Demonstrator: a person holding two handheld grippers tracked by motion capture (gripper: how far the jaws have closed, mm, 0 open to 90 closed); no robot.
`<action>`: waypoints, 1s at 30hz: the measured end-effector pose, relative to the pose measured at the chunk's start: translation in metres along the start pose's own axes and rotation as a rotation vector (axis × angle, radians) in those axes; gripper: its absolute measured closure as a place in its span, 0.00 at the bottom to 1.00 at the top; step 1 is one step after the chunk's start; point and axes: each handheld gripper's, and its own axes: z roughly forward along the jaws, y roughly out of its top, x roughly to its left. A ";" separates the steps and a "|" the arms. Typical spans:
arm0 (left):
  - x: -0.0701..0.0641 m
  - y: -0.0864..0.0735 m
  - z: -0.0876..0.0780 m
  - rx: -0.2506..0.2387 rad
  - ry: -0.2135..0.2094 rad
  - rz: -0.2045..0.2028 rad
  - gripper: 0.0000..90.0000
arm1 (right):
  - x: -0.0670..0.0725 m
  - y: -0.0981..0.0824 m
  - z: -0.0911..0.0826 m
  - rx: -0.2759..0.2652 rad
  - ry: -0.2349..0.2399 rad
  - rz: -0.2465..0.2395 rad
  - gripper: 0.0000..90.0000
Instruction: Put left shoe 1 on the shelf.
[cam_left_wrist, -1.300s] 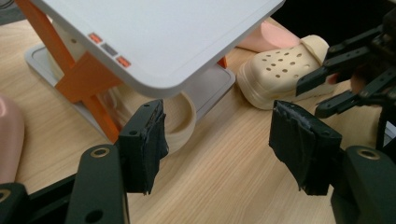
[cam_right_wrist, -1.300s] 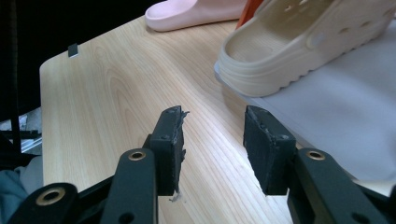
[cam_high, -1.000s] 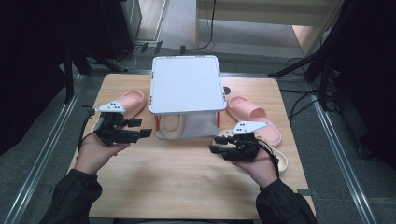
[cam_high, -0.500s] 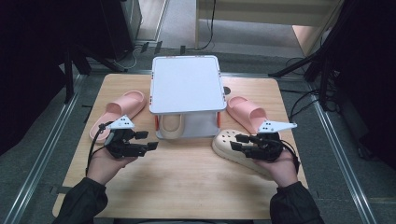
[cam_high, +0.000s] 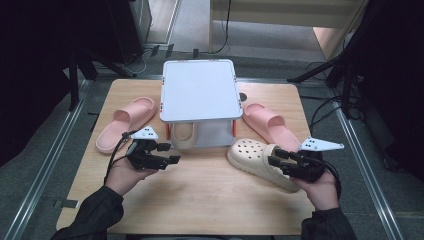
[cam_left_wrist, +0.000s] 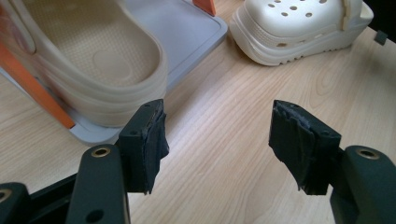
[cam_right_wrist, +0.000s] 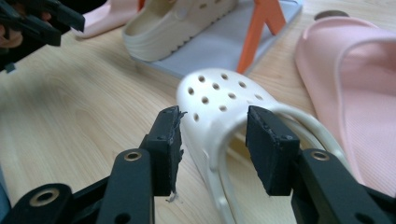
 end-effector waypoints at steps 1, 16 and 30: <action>0.000 0.001 0.001 0.001 -0.007 -0.003 0.41 | 0.000 -0.002 -0.001 0.003 -0.006 0.006 0.62; -0.002 0.007 0.008 0.004 -0.017 0.012 0.42 | -0.007 -0.012 0.036 0.146 0.020 0.039 0.71; -0.001 0.004 0.004 -0.001 -0.006 -0.006 0.43 | 0.001 0.005 0.041 0.165 0.085 0.087 0.86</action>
